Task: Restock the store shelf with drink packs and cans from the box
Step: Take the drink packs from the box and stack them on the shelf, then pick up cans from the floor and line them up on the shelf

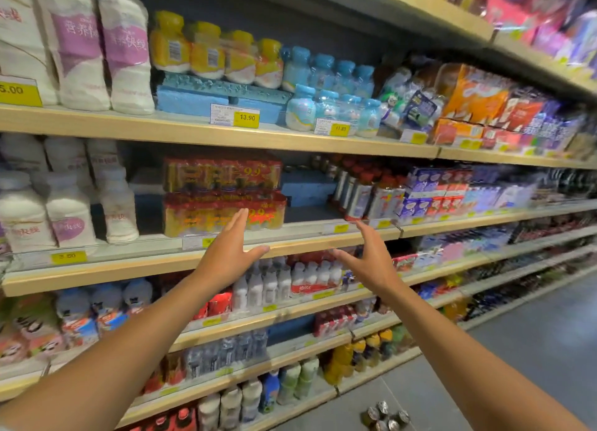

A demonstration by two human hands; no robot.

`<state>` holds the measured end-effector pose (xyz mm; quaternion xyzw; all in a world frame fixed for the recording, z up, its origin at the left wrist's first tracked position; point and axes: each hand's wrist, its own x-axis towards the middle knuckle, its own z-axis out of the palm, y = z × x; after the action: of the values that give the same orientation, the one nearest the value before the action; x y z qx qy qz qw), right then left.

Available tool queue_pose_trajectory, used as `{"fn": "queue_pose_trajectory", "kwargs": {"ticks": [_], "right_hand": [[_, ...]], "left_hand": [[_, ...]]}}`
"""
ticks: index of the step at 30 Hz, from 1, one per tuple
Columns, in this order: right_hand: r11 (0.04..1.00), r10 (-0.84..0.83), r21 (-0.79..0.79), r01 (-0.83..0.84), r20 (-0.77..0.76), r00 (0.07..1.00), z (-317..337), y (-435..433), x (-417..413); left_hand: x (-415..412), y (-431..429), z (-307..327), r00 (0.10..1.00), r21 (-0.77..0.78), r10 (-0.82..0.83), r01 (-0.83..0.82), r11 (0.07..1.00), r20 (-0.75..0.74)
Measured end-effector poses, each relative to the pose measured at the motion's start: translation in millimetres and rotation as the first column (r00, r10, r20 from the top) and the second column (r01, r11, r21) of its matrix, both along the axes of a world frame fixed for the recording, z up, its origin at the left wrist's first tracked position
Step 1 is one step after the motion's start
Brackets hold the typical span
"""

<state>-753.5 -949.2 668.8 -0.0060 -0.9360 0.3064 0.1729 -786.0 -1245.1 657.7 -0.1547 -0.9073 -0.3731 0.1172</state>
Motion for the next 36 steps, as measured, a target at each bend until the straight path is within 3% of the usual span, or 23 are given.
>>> {"fn": "queue_pose_trajectory", "kwargs": {"ticks": [10,18,27,31,36], "right_hand": [[0.98,-0.198,0.015,0.197,0.088,0.976,-20,119,47],[0.942,-0.333,0.02,0.334,0.169,0.928,-55,253,79],[0.928,-0.358,0.025,0.372,0.342,0.869,-143,365,91],[0.918,-0.361,0.022,0.397,0.463,0.809,-200,391,77],[0.886,-0.367,-0.002,0.464,0.609,0.703,-277,416,51]], "left_hand": [[-8,141,-14,0.989,-0.024,-0.149,0.149,0.989,0.01],[-3,283,-63,0.938,-0.019,-0.299,0.307,0.951,0.177],[6,393,-167,0.866,-0.061,-0.32,0.37,0.927,0.385],[-17,414,-225,0.829,-0.095,-0.338,0.419,0.903,0.446],[-66,449,-302,0.721,-0.118,-0.36,0.519,0.846,0.592]]}}
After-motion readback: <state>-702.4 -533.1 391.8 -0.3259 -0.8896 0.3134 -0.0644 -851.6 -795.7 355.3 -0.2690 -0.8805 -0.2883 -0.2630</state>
